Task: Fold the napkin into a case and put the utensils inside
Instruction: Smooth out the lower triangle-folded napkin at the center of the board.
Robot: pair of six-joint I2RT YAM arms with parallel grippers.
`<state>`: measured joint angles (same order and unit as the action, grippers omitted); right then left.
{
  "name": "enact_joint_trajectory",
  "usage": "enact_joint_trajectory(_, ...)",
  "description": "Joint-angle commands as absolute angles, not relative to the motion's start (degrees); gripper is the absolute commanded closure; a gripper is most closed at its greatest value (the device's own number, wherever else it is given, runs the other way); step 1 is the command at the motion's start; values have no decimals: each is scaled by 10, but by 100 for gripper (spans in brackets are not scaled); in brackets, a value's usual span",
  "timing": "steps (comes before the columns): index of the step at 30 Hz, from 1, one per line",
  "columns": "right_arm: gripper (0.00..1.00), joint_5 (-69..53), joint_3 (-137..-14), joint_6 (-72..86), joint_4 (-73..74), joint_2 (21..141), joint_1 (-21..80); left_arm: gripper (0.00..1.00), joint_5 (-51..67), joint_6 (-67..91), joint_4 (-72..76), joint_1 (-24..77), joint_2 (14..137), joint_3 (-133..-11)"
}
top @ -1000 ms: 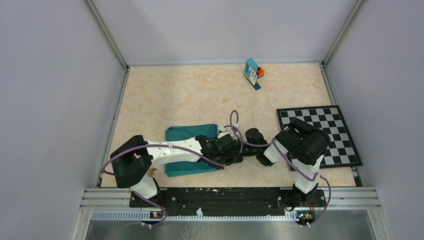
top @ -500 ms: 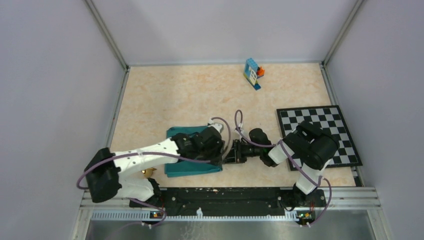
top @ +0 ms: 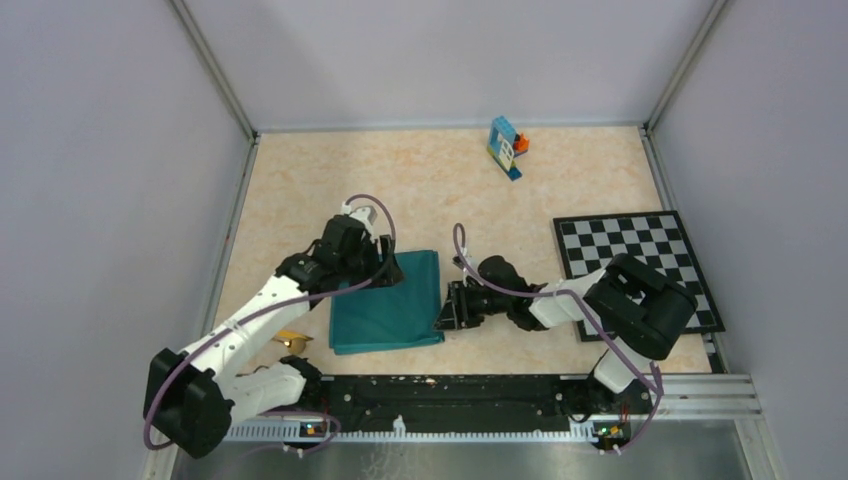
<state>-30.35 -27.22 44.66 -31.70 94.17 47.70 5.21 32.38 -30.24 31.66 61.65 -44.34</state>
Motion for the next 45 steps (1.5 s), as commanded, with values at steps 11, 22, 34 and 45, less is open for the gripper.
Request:
enact_joint_trajectory(11, 100, -106, -295, 392, -146, 920, 539, 52, 301, 375, -15, 275, 839, -455)
enact_joint_trajectory(22, 100, -61, -303, 238, -9, 837, 468, 47, 272, 359, -55, 238, 782, -446)
enact_joint_trajectory(34, 69, -76, -421, 237, 130, 768, 453, 56, 425, 385, 38, 203, 845, -454)
enact_joint_trajectory(45, 100, -174, -355, 304, -18, 819, 448, 76, 415, 430, 140, 249, 1046, -556)
